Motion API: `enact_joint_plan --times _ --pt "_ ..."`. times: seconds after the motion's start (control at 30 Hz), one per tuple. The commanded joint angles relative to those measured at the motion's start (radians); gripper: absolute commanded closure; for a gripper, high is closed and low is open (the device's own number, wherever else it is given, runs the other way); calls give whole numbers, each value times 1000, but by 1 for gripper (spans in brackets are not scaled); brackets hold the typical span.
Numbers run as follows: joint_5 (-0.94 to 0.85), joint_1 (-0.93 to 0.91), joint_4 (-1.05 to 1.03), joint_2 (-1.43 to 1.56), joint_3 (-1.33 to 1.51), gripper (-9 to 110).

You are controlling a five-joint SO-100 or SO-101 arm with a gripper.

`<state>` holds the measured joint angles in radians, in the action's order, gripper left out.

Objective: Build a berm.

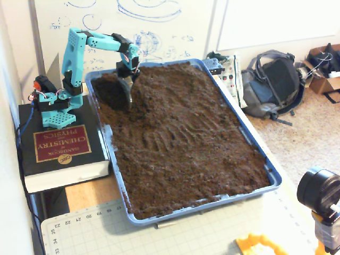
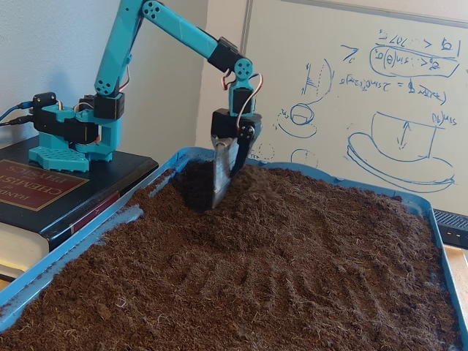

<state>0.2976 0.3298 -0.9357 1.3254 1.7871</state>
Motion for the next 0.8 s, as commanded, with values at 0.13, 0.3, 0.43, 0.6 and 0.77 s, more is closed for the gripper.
enact_joint_plan --times 0.13,0.3,0.43,0.6,0.77 --pt "-2 -31 12 41 -124 101" --pt "-6 -61 11 41 -141 101" --pt "-67 -83 11 35 -144 101" --pt "-94 -100 -2 46 -146 101" --pt "-100 -121 -6 120 -117 101"
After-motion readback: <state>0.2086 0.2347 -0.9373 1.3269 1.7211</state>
